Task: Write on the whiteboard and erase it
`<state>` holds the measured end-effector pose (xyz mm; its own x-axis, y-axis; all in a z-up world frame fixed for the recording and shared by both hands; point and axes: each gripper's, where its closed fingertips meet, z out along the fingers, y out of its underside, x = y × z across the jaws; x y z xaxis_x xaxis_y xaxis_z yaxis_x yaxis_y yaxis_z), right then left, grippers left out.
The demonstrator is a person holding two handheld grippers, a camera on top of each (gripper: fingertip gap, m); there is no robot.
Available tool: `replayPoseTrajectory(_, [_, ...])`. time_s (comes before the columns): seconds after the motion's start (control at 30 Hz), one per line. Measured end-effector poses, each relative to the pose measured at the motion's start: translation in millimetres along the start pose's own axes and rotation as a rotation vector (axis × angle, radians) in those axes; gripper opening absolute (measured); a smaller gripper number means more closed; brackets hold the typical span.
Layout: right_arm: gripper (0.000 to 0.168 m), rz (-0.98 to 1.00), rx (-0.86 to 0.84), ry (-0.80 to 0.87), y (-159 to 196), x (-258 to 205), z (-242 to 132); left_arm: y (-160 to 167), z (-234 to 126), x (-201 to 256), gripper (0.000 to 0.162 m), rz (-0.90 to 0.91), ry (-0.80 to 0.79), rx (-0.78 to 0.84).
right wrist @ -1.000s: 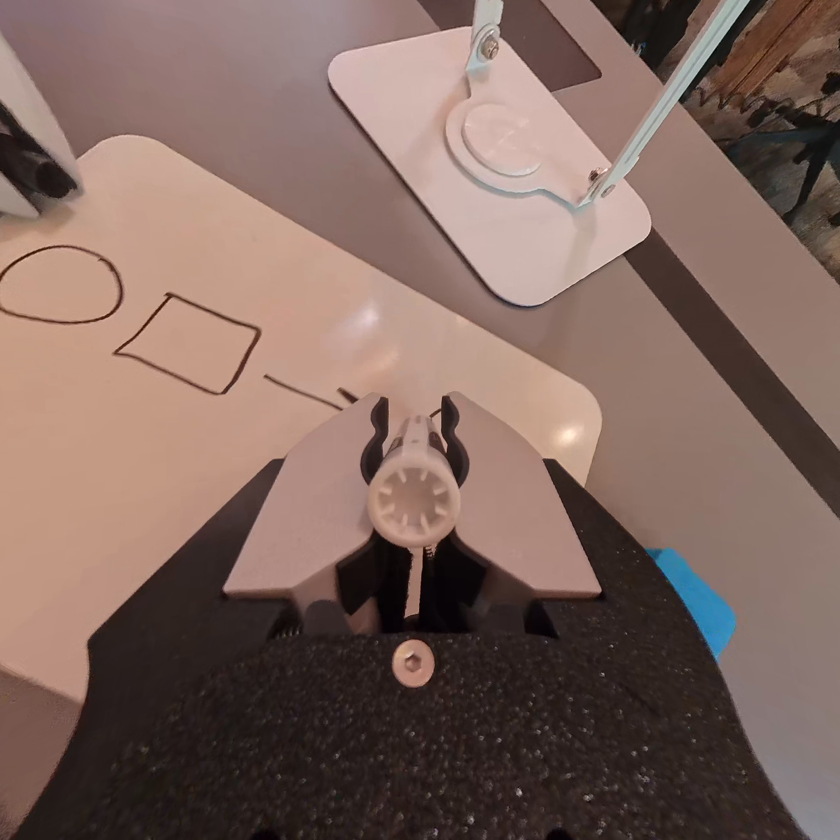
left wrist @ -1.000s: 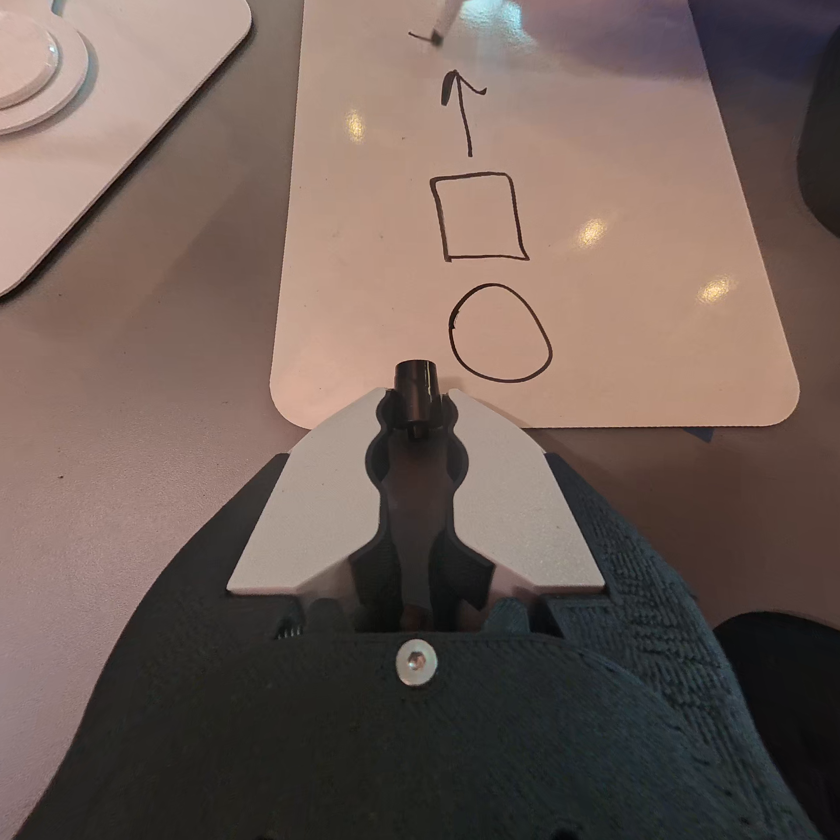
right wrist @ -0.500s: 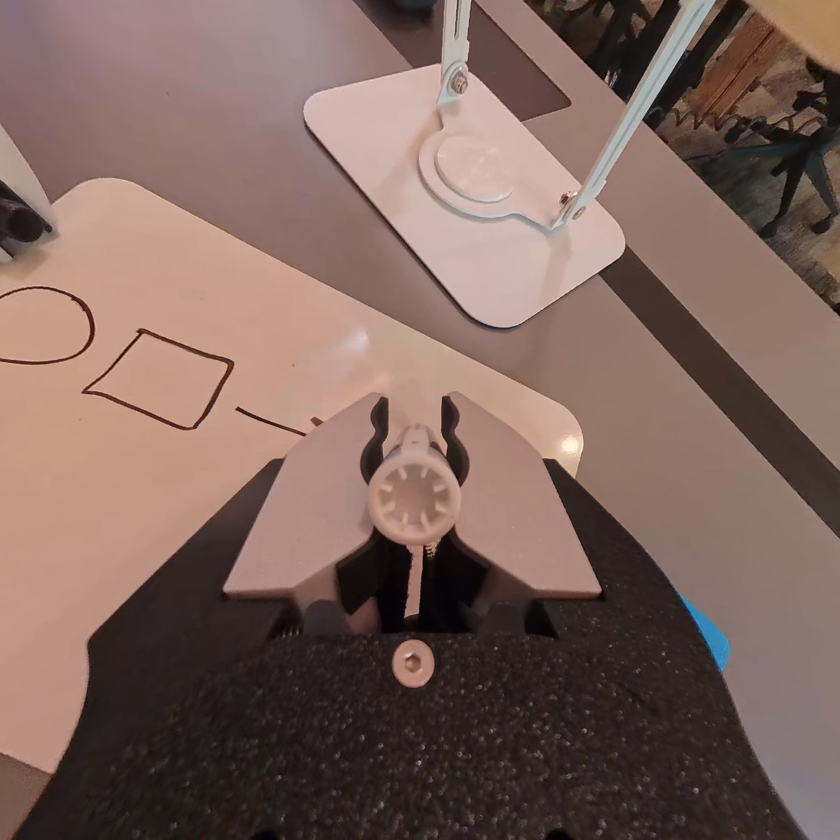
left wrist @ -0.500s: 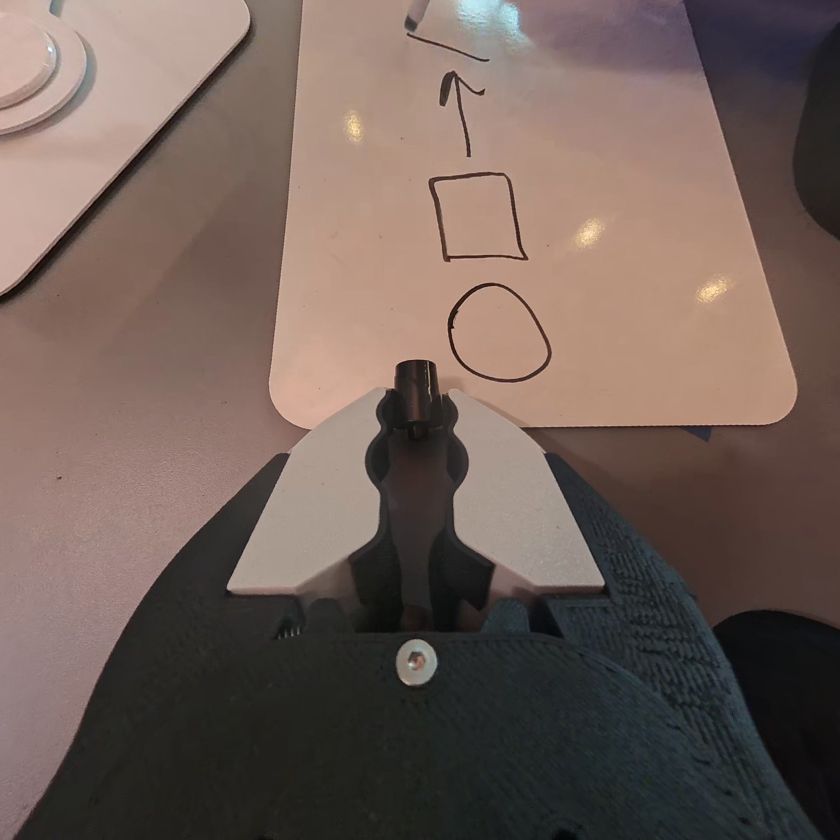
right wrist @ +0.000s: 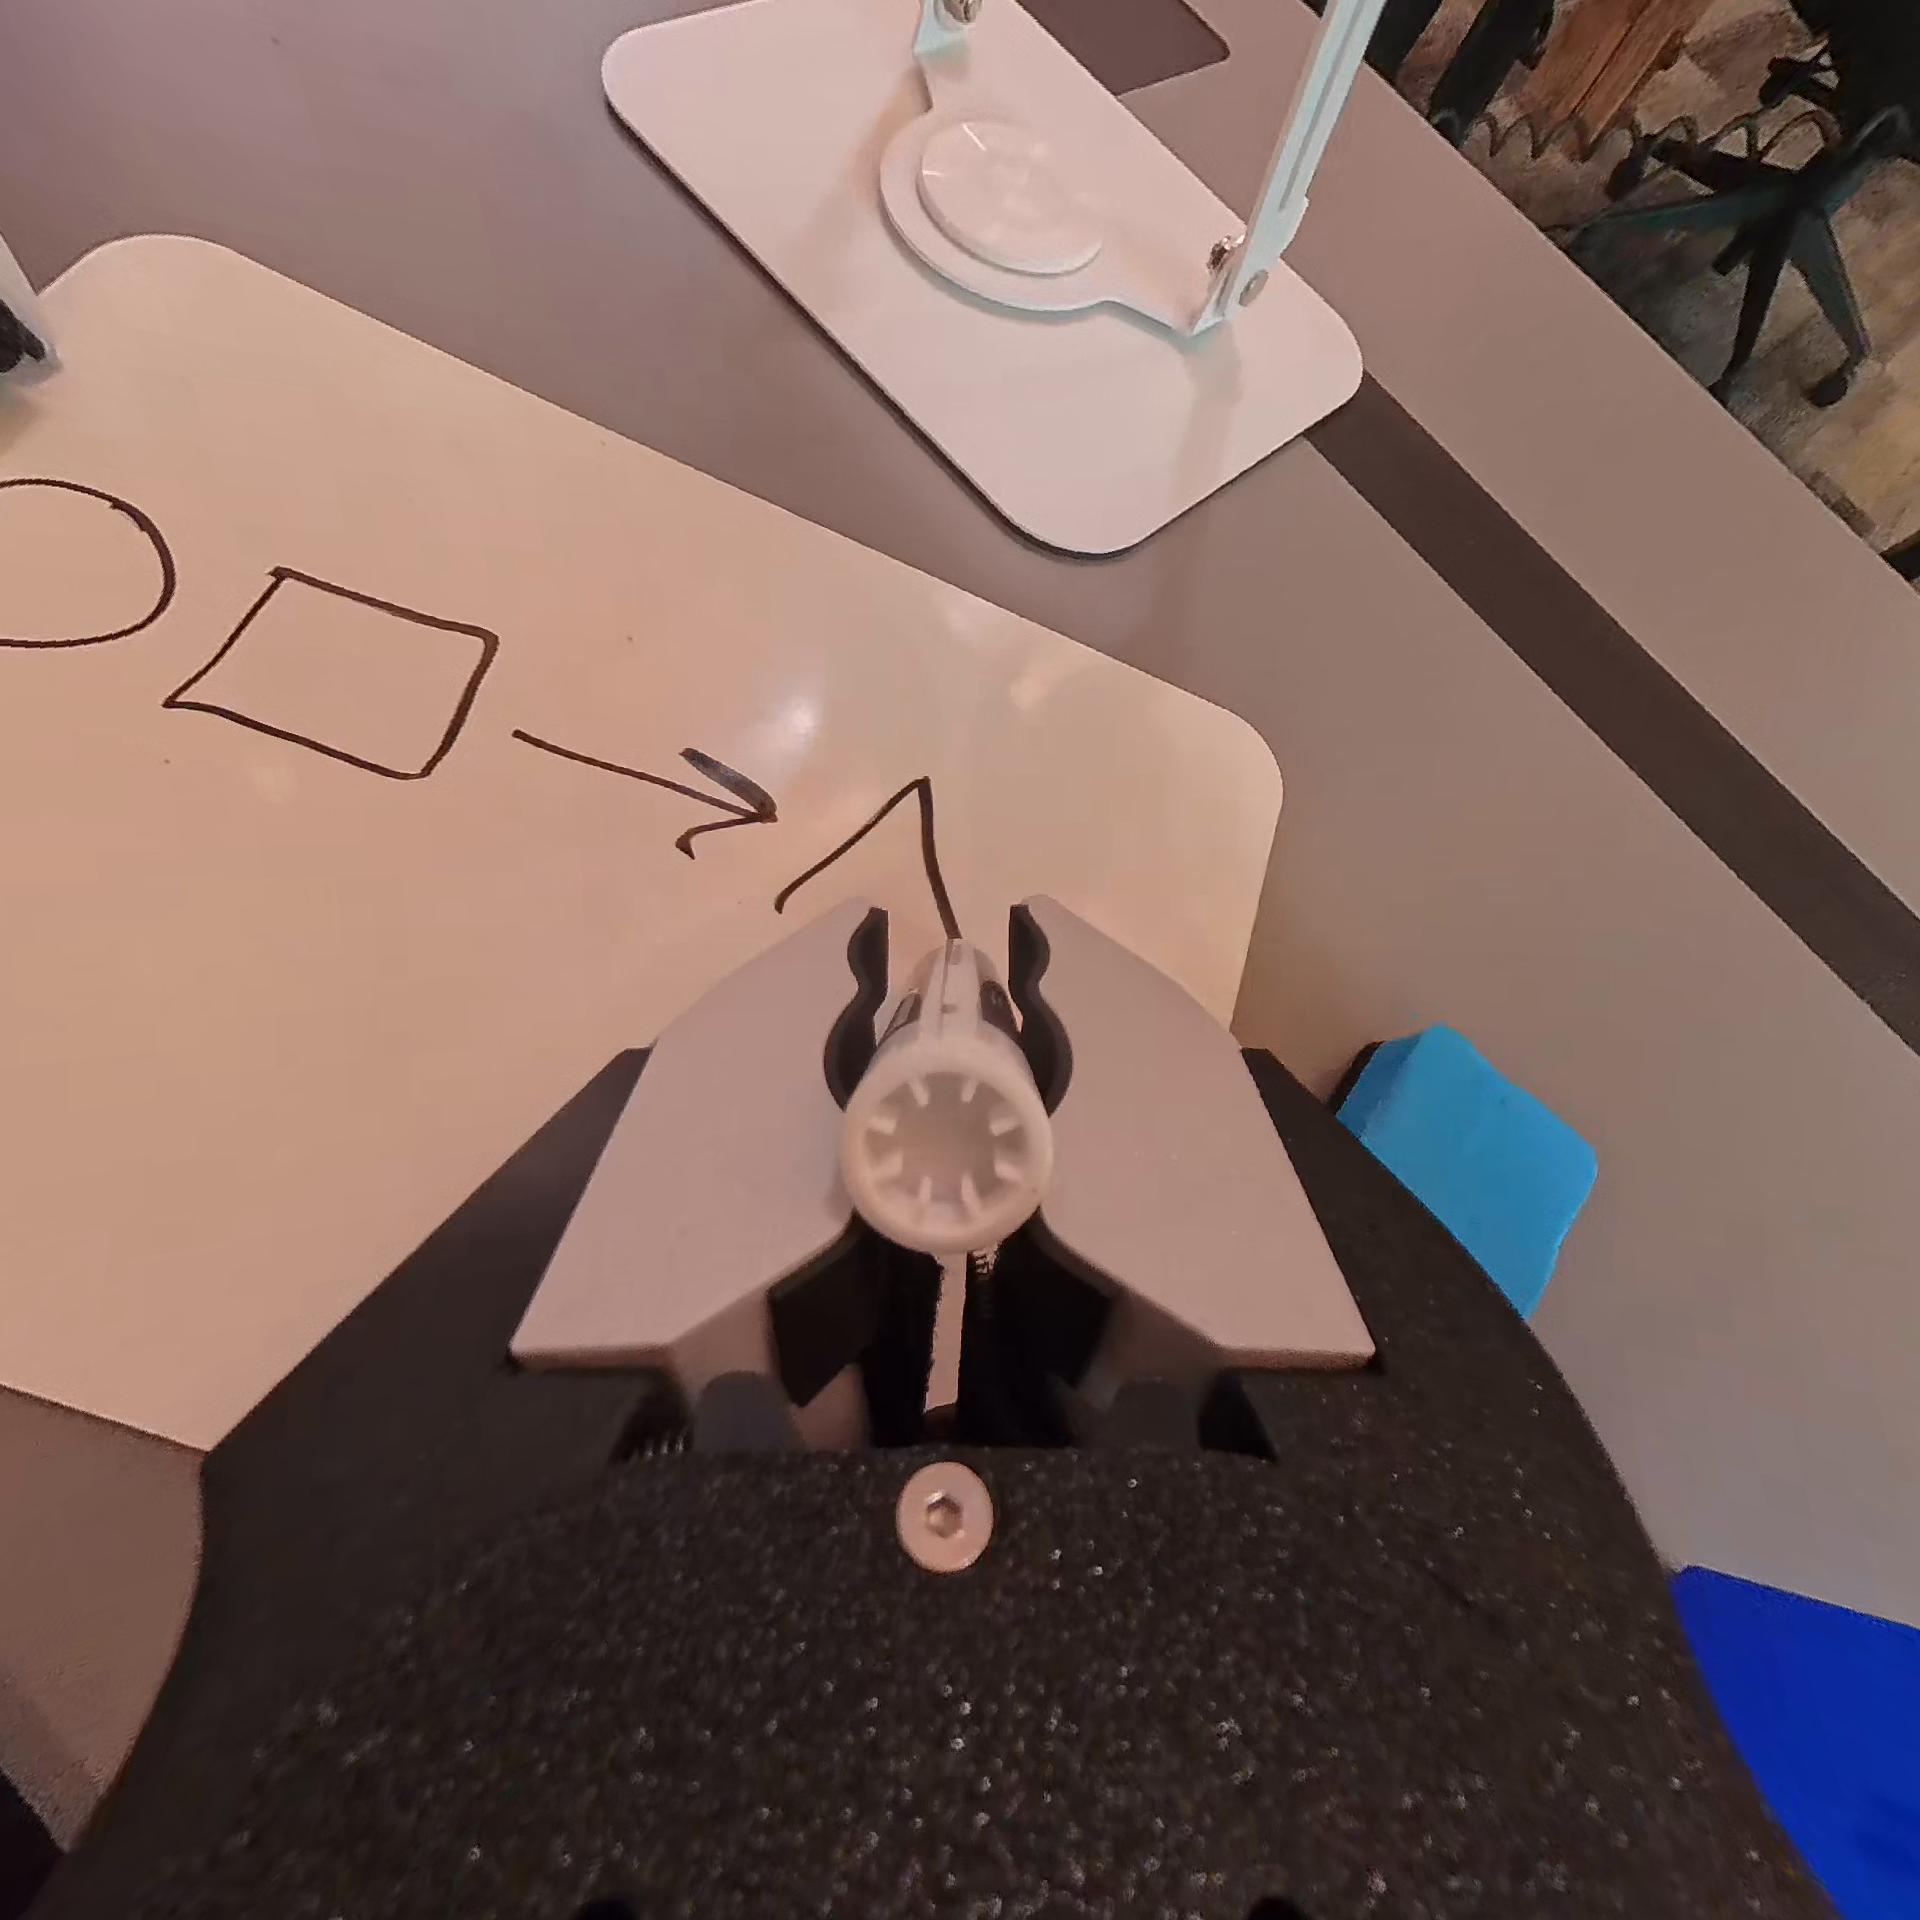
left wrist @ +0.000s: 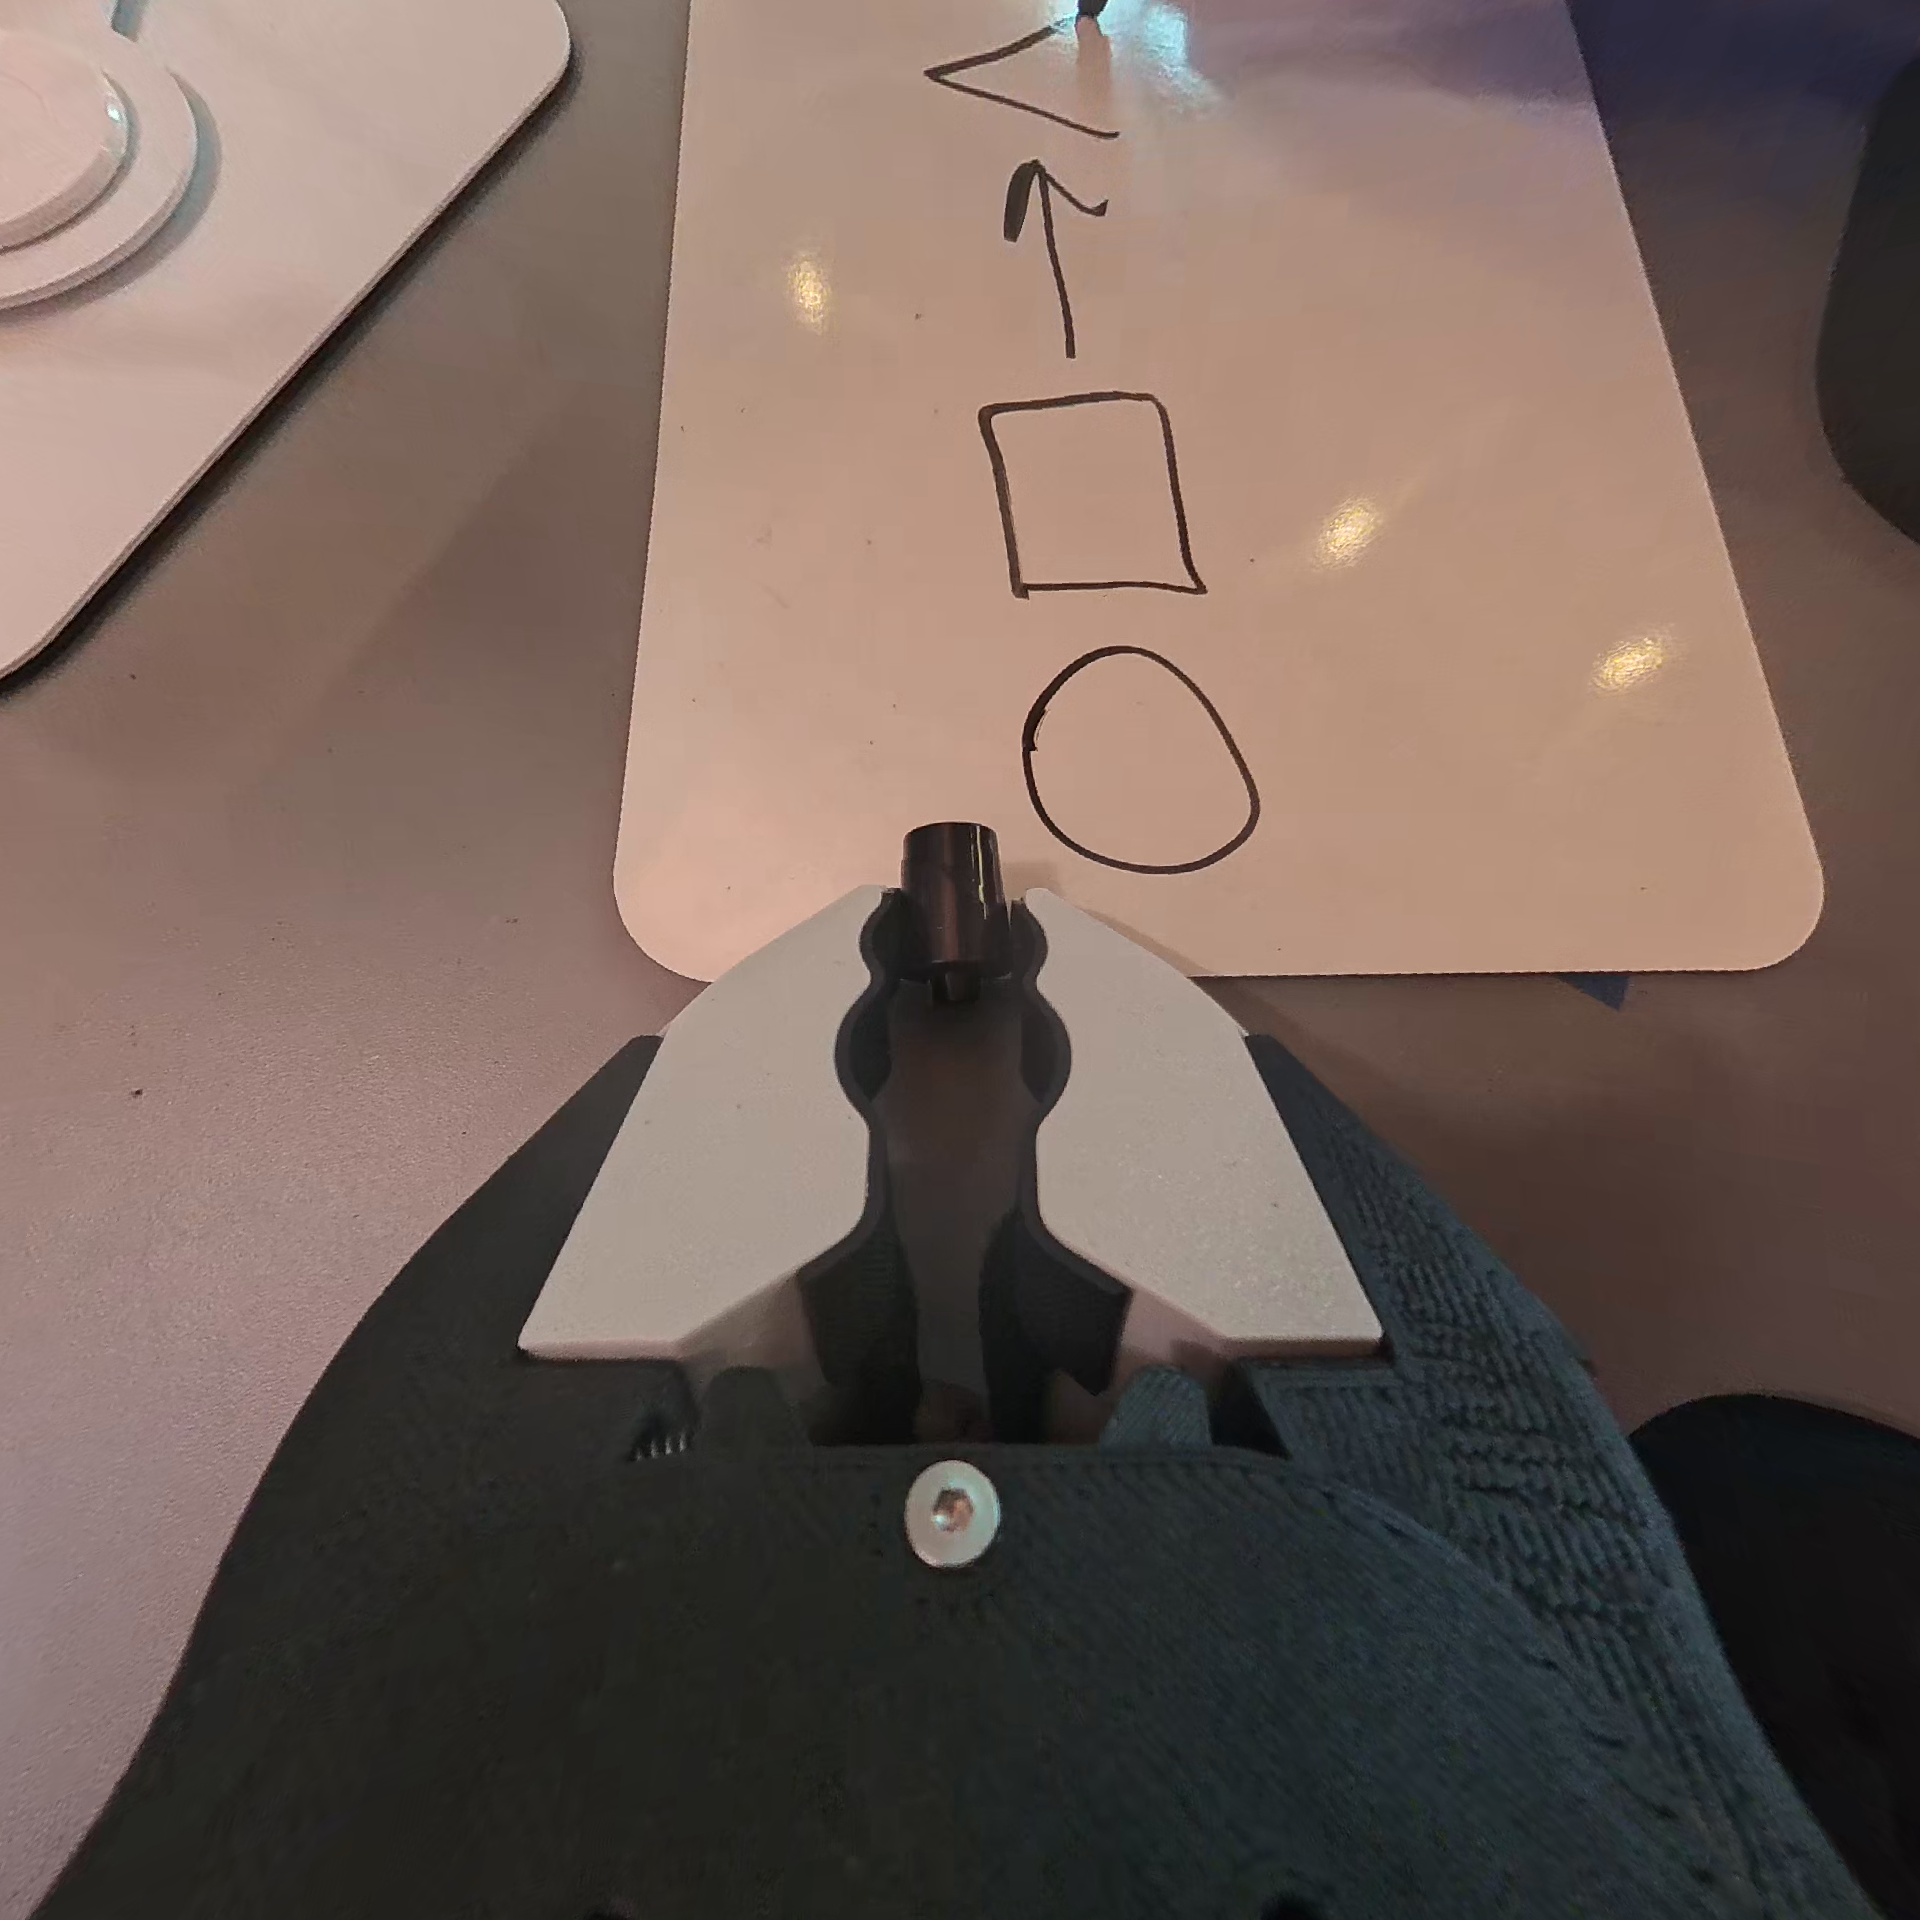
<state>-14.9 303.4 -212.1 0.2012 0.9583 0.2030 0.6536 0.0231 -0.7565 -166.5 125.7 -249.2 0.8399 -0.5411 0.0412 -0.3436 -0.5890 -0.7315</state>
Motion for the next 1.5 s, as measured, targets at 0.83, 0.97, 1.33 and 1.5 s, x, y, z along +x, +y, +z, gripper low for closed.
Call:
replayPoseTrajectory(0.83, [0.023, 0.381, 0.682, -0.781, -145.7, -163.9, -61.3, -75.2, -54.4, 60.9, 0.020, 0.163, 0.324, 0.554])
replayPoseTrajectory(0.97, [0.024, 0.385, 0.669, -0.771, -143.5, -161.7, -61.5, -75.7, -55.8, 67.7, 0.020, 0.189, 0.347, 0.555])
replayPoseTrajectory(1.33, [0.023, 0.347, 0.581, -0.752, -133.1, -186.2, -38.9, -65.4, -48.6, 69.9, 0.020, 0.264, 0.308, 0.474])
replayPoseTrajectory(1.5, [0.021, 0.355, 0.546, -0.747, -124.2, -192.0, -31.0, -71.6, -57.4, 56.6, 0.019, 0.238, 0.236, 0.507])
